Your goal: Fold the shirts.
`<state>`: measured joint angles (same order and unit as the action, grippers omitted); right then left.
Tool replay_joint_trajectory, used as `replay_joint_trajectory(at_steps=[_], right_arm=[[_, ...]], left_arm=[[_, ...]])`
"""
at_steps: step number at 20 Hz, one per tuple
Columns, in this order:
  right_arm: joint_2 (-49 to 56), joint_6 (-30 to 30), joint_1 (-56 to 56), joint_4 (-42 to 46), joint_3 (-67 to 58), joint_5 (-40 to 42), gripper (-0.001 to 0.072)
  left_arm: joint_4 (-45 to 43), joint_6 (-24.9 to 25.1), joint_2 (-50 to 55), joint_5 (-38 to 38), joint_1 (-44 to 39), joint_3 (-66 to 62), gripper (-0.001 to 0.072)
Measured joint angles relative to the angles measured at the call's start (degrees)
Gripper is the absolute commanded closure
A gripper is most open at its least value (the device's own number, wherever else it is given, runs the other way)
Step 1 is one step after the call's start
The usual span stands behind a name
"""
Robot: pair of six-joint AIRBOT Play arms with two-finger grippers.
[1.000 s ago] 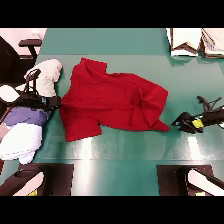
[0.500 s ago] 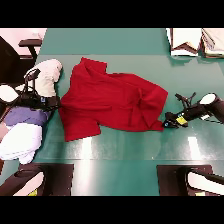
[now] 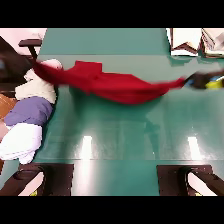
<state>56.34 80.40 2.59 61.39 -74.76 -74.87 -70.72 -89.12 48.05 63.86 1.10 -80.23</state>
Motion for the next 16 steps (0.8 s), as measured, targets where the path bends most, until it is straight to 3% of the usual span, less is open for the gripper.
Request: replay_joint_trajectory(at_steps=[8,12,16], right_arm=[[-9.66,1.49,-10.58,-0.17,-31.15,-0.28,0.0696],[-7.8,3.8,-17.25,-0.44,-41.64,-6.32,0.0697],[-2.93,7.32,-18.1,0.0,-40.68,-12.87,0.0696]], left_arm=[[0.24,0.87,-2.99,-4.02,0.0,-34.97,0.0683],[0.44,-0.04,-2.27,-4.98,0.0,-38.91,0.0683],[2.67,-1.05,2.49,0.57,0.0,-33.7,0.0683]])
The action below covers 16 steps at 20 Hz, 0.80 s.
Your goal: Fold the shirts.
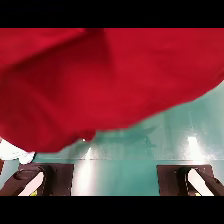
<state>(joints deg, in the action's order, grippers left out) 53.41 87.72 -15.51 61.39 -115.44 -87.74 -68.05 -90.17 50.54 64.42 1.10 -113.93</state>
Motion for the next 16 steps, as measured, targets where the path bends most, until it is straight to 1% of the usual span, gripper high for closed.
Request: replay_joint_trajectory(at_steps=[2,5,7,9,11,13,16], right_arm=[[3.37,1.51,2.78,1.62,4.79,-2.45,0.0697],[10.32,3.63,8.2,7.13,12.83,-5.97,0.0697],[16.09,4.55,11.17,8.94,17.29,-6.86,0.0697],[22.4,4.98,13.03,10.51,19.96,-6.86,0.0696],[28.85,5.14,14.12,10.78,21.42,-4.74,0.0697],[34.12,4.68,14.14,9.44,22.12,-0.9,0.0697],[39.76,2.38,12.9,3.39,22.62,6.14,0.0696]], left_arm=[[2.25,-0.04,4.5,4.31,0.02,4.26,0.0682],[4.92,0.39,12.59,10.21,0.0,10.93,0.0682],[5.6,1.09,19.06,12.33,0.04,15.08,0.0682],[6.19,1.55,25.33,12.9,0.02,17.55,0.0682],[6.54,2.75,31.5,11.54,0.02,18.95,0.0682],[6.69,4.48,36.35,7.96,0.04,19.67,0.0682],[6.82,6.78,40.3,1.97,0.04,20.13,0.0682]])
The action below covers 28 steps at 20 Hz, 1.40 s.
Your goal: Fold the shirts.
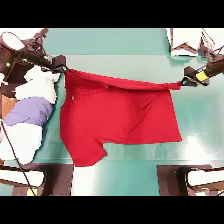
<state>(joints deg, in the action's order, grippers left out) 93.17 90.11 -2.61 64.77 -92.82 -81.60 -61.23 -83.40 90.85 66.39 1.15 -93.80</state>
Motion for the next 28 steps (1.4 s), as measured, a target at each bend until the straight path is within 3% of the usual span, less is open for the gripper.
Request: replay_joint_trajectory(at_steps=[4,9,10,11,12,16,20,28], right_arm=[[2.27,-2.34,-1.11,-3.8,0.26,4.11,0.0696],[2.34,-3.32,2.1,3.98,0.96,0.42,0.0695],[2.12,-3.41,3.02,5.4,1.73,-0.26,0.0692],[1.7,-3.48,3.91,6.58,2.71,-0.94,0.0561],[1.38,-3.52,4.59,7.39,3.72,-1.11,0.0295],[-1.27,-3.67,5.46,9.44,6.6,-2.08,0.0269],[-9.25,-3.67,4.0,9.97,10.36,-4.7,0.027],[-26.21,-3.69,4.13,8.9,25.29,-4.96,0.0271]], left_arm=[[-2.49,2.82,1.84,-1.29,0.13,0.52,0.0681],[-6.19,4.0,2.47,3.45,0.11,6.23,0.068],[-6.43,4.04,2.49,4.04,0.11,7.69,0.0623],[-6.78,4.09,2.54,4.79,0.09,8.85,0.0289],[-7.02,4.09,2.54,5.6,0.09,9.68,0.0084],[-8.09,3.63,-0.13,7.85,0.07,11.37,0.0102],[-14.75,1.33,-9.75,10.75,0.09,16.7,0.0102],[-17.77,-5.16,-33.57,12.22,0.11,48.22,0.0102]])
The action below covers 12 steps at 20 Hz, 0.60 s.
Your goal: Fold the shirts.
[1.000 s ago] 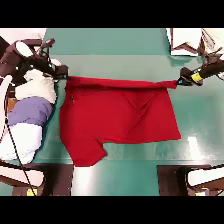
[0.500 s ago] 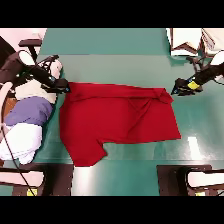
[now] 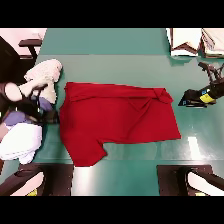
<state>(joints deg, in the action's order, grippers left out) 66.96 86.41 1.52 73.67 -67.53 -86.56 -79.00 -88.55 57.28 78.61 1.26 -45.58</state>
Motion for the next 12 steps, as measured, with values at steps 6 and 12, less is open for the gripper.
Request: replay_joint_trajectory(at_steps=[6,12], right_arm=[[-3.28,0.02,0.17,-2.82,3.87,0.96,0.0272],[-3.74,0.0,-0.04,-3.52,4.46,0.92,0.0272]], left_arm=[[8.0,-1.2,-4.96,-3.78,0.0,14.23,0.0103],[15.87,0.13,-5.62,-7.72,0.0,19.87,0.0564]])
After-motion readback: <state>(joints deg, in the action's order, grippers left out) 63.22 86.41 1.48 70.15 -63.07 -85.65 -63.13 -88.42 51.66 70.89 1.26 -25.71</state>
